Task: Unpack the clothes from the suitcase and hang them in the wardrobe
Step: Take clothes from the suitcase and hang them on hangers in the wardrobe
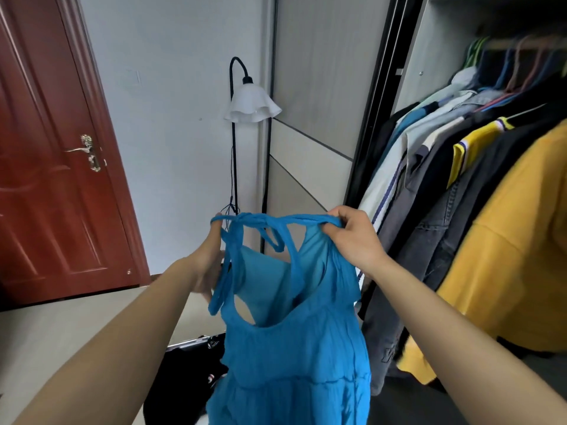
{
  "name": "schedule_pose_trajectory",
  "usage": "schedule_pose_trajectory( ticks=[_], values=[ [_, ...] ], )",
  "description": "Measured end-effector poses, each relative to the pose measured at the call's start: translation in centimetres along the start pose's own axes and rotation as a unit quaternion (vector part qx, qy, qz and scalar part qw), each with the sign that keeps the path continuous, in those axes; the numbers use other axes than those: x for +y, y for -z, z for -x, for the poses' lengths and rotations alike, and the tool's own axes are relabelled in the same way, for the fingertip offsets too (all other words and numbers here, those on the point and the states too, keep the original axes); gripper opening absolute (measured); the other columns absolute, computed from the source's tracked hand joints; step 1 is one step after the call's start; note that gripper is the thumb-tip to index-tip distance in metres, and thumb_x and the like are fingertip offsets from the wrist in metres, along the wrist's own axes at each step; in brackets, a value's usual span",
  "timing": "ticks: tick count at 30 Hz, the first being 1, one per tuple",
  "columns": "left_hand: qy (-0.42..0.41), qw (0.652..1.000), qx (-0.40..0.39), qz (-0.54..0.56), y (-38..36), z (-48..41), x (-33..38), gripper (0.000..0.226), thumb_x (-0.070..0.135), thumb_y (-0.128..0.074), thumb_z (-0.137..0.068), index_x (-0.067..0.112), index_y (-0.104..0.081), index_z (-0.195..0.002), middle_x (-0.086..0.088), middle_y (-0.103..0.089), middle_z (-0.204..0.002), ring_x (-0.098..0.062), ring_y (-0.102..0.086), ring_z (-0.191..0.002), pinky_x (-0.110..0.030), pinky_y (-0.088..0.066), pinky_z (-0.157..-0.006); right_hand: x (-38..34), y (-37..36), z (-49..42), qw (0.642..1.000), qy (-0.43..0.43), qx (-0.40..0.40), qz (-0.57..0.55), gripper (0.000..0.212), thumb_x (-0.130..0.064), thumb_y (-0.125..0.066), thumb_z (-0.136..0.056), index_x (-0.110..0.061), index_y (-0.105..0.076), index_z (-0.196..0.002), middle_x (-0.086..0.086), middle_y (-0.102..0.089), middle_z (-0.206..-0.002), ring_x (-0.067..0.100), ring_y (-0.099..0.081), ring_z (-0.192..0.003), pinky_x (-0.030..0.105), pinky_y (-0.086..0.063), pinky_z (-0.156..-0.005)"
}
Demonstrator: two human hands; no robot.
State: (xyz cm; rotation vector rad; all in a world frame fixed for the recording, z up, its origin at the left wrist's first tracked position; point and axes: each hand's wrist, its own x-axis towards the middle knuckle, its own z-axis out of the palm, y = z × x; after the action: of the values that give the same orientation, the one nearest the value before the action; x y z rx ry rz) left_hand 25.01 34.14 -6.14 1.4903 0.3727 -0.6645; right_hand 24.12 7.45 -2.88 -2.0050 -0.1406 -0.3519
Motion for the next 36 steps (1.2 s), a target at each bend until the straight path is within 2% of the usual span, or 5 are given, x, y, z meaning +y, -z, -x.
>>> schedule_pose_trajectory(
  ticks=[8, 17, 26, 32, 36],
  values=[
    [-0.003, 0.979, -0.129, 0.159, -3.3, -2.7, -3.8, 0.102, 0.087, -0.021, -0.076, 0.007, -0.063, -0.123, -0.019, -0.067, -0.117, -0.036, -0.063, -0.109, -0.049, -0.053, -0.088, 0.1, 0.6, -1.4, 0.998, -0.004, 0.051, 0.028, 0.016, -0.015, -0.069, -0.087, -0.006, -0.057, -0.079, 0.000, -0.052, -0.065, 0.009, -0.046, -0.058, 0.016, -0.036, -0.048],
    [0.097, 0.938, -0.091, -0.319, -1.2, -1.3, -1.4, 0.093, 0.078, -0.073, -0.045, 0.007, -0.062, -0.104, -0.006, -0.063, -0.069, -0.015, -0.060, -0.060, -0.025, -0.052, -0.061, 2.6, 6.0, -2.7, 0.968, -0.158, -0.154, 0.122, 0.026, 0.011, -0.067, -0.058, -0.006, -0.056, -0.074, 0.010, -0.052, -0.066, 0.023, -0.051, -0.059, 0.028, -0.038, -0.053],
    [-0.156, 0.929, -0.049, 0.333, -1.9, -0.8, 1.9, 0.020, 0.005, -0.067, -0.079, 0.005, -0.056, -0.096, -0.012, -0.064, -0.086, -0.020, -0.068, -0.062, -0.027, -0.060, -0.059, 6.2, 7.5, -3.2, 0.977, -0.182, -0.057, 0.095, 0.012, -0.001, -0.057, -0.064, -0.008, -0.050, -0.070, 0.007, -0.051, -0.070, 0.022, -0.050, -0.065, 0.028, -0.035, -0.055],
    [-0.174, 0.937, -0.044, 0.301, -2.5, 0.5, 3.4, 0.023, -0.002, -0.060, -0.085, 0.003, -0.058, -0.107, -0.017, -0.060, -0.124, -0.022, -0.072, -0.070, -0.028, -0.061, -0.063, 8.2, 7.4, -2.6, 0.783, -0.093, -0.048, 0.614, 0.031, -0.021, -0.054, -0.091, -0.008, -0.051, -0.119, 0.011, -0.050, -0.121, 0.033, -0.048, -0.116, 0.043, -0.044, -0.086],
    [-0.150, 0.942, -0.012, 0.300, -1.8, 0.5, 3.4, 0.041, -0.006, -0.060, -0.084, -0.001, -0.052, -0.124, -0.023, -0.054, -0.131, -0.026, -0.073, -0.070, -0.033, -0.060, -0.058, 7.3, 6.7, -2.7, 0.877, -0.258, -0.018, 0.404, 0.031, -0.026, -0.042, -0.094, -0.005, -0.057, -0.112, 0.014, -0.067, -0.101, 0.031, -0.068, -0.088, 0.030, -0.053, -0.067]
  ],
)
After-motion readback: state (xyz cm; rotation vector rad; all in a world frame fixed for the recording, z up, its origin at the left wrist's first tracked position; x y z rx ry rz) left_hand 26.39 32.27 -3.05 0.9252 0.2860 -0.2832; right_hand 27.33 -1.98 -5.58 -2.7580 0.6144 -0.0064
